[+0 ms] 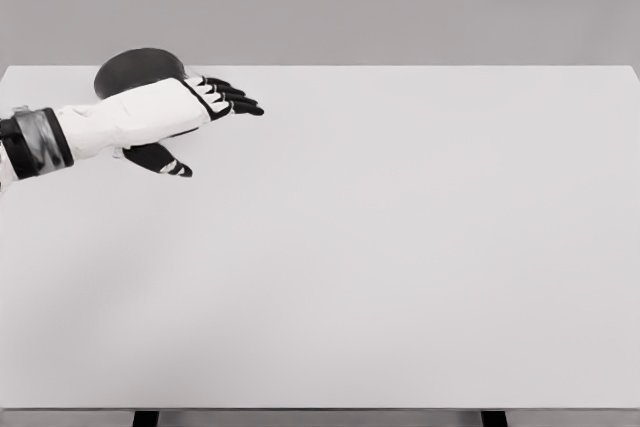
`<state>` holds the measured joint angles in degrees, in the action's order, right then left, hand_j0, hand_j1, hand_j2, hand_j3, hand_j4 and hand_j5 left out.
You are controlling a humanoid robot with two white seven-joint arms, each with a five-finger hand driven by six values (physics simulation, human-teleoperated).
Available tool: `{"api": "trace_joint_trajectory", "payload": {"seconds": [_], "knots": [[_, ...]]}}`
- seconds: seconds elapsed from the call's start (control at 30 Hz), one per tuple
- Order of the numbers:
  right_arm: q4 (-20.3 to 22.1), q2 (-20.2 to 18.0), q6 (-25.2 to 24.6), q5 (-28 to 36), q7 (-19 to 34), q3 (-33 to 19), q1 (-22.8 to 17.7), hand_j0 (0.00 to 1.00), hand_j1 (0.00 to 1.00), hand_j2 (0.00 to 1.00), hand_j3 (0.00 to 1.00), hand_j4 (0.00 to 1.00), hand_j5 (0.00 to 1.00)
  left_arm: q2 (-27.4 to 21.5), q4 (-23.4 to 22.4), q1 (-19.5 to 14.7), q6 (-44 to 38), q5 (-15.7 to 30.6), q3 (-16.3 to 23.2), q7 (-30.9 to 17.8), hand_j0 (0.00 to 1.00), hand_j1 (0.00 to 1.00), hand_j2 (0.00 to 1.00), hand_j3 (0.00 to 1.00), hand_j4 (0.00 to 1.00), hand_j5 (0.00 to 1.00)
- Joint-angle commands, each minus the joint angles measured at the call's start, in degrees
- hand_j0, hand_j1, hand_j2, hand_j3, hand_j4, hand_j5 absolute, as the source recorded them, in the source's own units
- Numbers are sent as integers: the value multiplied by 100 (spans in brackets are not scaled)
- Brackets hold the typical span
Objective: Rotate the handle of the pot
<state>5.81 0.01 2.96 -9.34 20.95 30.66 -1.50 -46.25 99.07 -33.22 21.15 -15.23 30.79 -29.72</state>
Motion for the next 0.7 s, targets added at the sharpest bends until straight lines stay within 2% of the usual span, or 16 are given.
{"api": "trace_joint_trajectory", "payload": {"seconds": [0.0,0.1,0.23,0.37,0.4,0.43,0.47,0.5,0.53,0.67], "knots": [[16,-1,11,3,32,1,0,100,100,100,100,100,100,90,7,0,3,12,85,-34,100,100,100,100,100,100],[-10,-1,-6,3,6,1,-61,100,100,100,100,100,100,29,-19,0,143,-15,85,-34,100,100,100,100,100,100],[-10,-1,-6,3,6,1,-70,100,100,100,100,100,100,55,-239,-18,416,-445,85,-42,100,100,100,100,100,100],[-10,-1,-6,3,6,1,-70,100,100,100,100,100,100,38,-301,-228,723,-709,94,-279,100,100,100,100,100,100],[-10,-1,-6,3,6,1,-70,100,100,100,100,100,100,29,-501,-447,864,-753,225,-438,100,100,100,100,100,100],[-10,-1,-6,3,6,1,-70,100,100,100,100,100,100,29,-941,-887,891,-709,760,-438,100,100,100,100,100,100],[-10,-1,-6,3,6,1,-70,100,100,100,100,100,100,108,-1337,-1124,908,-683,1261,-420,100,100,100,100,100,100],[-10,-1,-6,3,6,1,-70,100,100,100,100,100,100,134,-1426,-1344,1004,-674,1884,-412,100,100,100,100,100,100],[-10,-1,-6,3,6,1,-70,100,100,100,100,100,100,108,-1434,-1643,1215,-674,2194,-412,100,100,100,100,100,100],[-10,-1,-6,3,6,1,-70,100,100,100,100,100,100,-42,-1557,-1793,1348,-709,2177,-412,100,100,100,100,100,100]]}}
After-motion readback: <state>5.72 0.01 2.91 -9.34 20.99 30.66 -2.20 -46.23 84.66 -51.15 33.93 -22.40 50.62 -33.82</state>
